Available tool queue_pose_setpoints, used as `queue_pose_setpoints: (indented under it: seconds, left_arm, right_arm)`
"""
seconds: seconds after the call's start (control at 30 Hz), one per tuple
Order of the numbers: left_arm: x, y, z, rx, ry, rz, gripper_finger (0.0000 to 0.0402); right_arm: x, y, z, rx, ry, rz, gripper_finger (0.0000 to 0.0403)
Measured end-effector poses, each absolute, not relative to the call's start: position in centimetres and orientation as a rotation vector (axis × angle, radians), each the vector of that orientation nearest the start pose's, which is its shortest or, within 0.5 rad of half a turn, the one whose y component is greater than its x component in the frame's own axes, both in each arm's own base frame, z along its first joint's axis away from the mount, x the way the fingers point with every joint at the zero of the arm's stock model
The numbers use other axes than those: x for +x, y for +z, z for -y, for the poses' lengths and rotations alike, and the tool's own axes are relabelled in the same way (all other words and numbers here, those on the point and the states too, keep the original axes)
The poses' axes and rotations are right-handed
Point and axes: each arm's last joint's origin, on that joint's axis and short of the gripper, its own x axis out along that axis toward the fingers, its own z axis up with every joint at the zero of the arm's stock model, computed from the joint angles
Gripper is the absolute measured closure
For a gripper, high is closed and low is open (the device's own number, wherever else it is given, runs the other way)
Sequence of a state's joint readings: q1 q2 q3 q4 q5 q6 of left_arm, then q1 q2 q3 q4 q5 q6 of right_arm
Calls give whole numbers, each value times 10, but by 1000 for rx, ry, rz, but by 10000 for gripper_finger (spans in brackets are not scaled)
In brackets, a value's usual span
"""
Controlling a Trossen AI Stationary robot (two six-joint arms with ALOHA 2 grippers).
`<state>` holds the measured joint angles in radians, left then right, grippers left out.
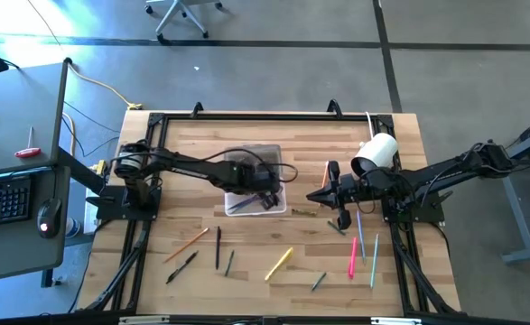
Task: Pick & place school supplies into a supply box
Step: Put the purple scissors into the black box
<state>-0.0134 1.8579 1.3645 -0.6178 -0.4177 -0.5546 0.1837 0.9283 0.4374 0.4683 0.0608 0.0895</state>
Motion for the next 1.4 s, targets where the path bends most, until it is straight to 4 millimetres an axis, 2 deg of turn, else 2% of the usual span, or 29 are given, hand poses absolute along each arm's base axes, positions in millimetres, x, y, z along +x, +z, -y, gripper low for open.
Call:
queue_pose_setpoints:
  seconds: [0.07, 0.2, 0.33, 0.53, 0.67, 0.9, 1.1, 1.3, 1.4]
  left_arm:
    - [378, 205, -7, -274, 685, -980, 387]
    - [379, 189, -8, -273, 727, -1032, 374]
    - [381, 179, -8, -274, 758, -1051, 390]
    - [384, 179, -7, -302, 730, -1035, 375]
    - [385, 178, -6, -307, 680, -1049, 391]
    - [389, 165, -6, -300, 674, -1084, 377]
    - [390, 160, -4, -307, 645, -1103, 392]
    - [391, 160, -5, -286, 626, -1109, 373]
    - [391, 170, -5, -248, 611, -1115, 380]
  right_arm:
    - [200, 249, -35, 85, 121, -36, 402]
    - [200, 248, -35, 84, 121, -44, 402]
    - [200, 248, -35, 84, 121, -47, 402]
    - [200, 248, -35, 83, 121, -50, 402]
    - [200, 248, -35, 83, 121, -50, 402]
    - [200, 248, -35, 83, 121, -51, 402]
    - [200, 247, -35, 79, 121, -58, 402]
    - [200, 247, -35, 79, 120, -58, 402]
    - [200, 247, -35, 79, 120, -58, 402]
